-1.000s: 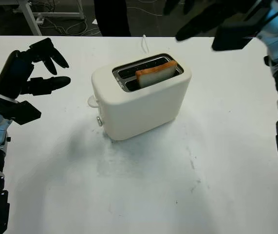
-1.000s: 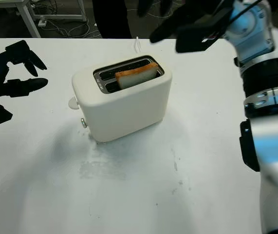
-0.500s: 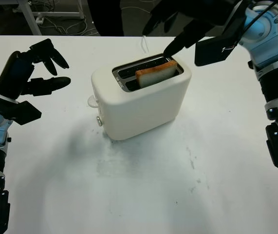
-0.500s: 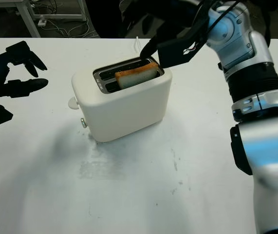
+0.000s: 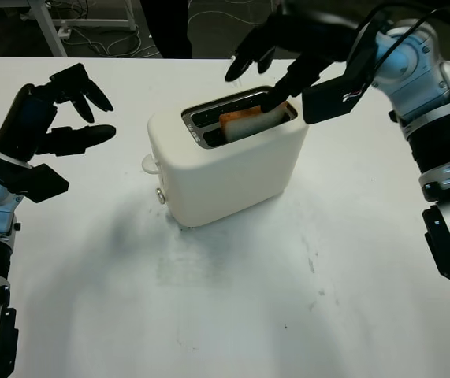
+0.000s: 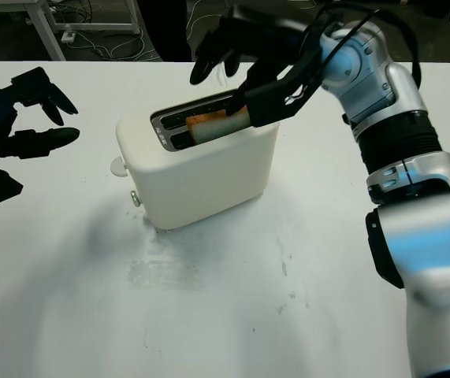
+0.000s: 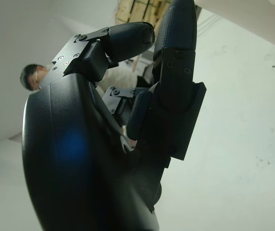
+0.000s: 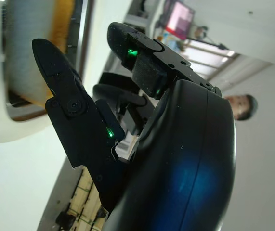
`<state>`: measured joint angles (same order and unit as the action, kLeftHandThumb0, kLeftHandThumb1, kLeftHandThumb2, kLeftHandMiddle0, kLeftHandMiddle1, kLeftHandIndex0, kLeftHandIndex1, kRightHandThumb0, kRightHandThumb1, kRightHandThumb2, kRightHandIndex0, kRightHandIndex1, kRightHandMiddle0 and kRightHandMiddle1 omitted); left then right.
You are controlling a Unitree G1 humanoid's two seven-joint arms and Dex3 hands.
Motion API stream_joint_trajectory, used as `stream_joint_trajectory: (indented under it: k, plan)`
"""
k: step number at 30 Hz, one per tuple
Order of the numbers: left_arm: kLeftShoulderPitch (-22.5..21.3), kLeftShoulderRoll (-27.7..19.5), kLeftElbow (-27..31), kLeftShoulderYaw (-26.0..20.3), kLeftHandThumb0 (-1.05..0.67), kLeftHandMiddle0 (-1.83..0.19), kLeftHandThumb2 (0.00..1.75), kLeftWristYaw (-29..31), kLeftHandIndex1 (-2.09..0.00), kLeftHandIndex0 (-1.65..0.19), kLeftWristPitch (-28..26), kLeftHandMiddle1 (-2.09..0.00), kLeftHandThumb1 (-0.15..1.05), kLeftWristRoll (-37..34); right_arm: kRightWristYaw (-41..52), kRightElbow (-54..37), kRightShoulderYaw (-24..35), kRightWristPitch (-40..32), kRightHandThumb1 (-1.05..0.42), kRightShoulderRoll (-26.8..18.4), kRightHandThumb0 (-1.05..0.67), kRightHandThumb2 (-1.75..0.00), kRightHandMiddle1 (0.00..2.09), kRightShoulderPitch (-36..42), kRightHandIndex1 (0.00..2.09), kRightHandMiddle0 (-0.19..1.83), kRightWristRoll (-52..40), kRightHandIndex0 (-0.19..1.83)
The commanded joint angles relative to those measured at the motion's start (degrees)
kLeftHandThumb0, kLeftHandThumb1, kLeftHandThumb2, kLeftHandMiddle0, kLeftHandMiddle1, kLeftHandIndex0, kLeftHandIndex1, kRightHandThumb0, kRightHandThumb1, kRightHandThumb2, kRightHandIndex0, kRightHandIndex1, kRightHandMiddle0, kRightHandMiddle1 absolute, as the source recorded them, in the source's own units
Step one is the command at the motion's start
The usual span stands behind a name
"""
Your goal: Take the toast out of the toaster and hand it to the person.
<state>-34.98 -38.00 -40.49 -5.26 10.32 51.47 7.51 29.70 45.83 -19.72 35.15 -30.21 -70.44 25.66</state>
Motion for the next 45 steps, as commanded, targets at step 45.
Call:
stream_joint_trajectory:
  k: [45]
  plan:
    - [-0.1, 0.0, -0.1, -0.7, -0.77, -0.58, 0.22, -0.8, -1.44, -0.46, 1.4, -1.61, 0.92, 0.4, -5.7, -4.5, -9.1, 1.9, -0.87, -1.2, -0.64, -0.03, 0.60, 4.2, 1.62, 1.15, 13.0, 1.06]
